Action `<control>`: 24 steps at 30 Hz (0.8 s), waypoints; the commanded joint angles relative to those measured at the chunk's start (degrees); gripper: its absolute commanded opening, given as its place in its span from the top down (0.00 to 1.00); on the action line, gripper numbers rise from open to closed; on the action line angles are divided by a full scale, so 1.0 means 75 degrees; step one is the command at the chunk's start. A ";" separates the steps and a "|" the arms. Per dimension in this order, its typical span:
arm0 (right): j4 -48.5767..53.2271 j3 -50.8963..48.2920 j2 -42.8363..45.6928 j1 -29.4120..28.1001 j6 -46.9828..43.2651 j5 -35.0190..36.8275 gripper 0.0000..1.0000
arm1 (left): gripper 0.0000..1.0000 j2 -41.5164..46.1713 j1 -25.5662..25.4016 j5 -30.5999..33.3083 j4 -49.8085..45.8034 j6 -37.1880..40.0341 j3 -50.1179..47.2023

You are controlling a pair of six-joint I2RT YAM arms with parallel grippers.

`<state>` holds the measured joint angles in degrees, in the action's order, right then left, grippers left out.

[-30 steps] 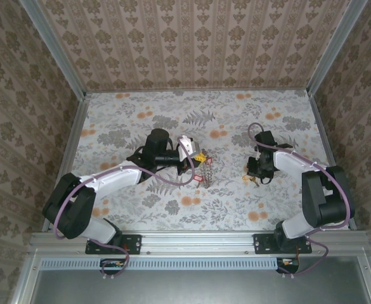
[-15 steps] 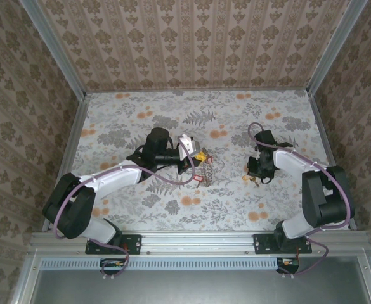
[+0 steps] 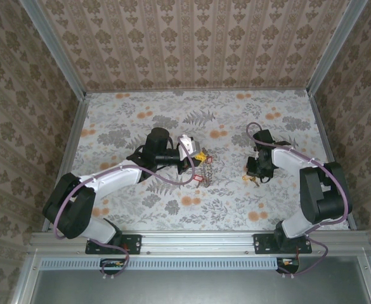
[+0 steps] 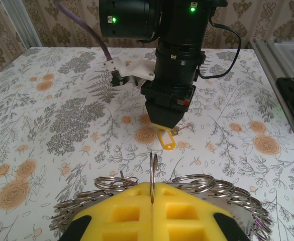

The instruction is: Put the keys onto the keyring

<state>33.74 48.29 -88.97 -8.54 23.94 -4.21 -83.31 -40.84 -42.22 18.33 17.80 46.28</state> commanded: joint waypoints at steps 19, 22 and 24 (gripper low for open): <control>0.0219 0.0244 -0.0070 -0.0035 -0.0032 0.0261 0.83 | 1.00 0.0022 -0.0022 -0.0231 0.0006 0.0158 0.0333; 0.0226 0.0294 -0.0135 -0.0041 -0.0015 0.0259 0.83 | 1.00 0.0022 -0.0031 -0.0234 -0.0006 0.0158 0.0327; 0.0262 0.0323 -0.0184 -0.0036 -0.0020 0.0279 0.84 | 1.00 0.0022 -0.0032 -0.0235 -0.0006 0.0157 0.0315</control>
<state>34.70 49.04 -89.34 -8.54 23.94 -3.36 -83.31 -40.84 -42.22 17.93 17.80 46.28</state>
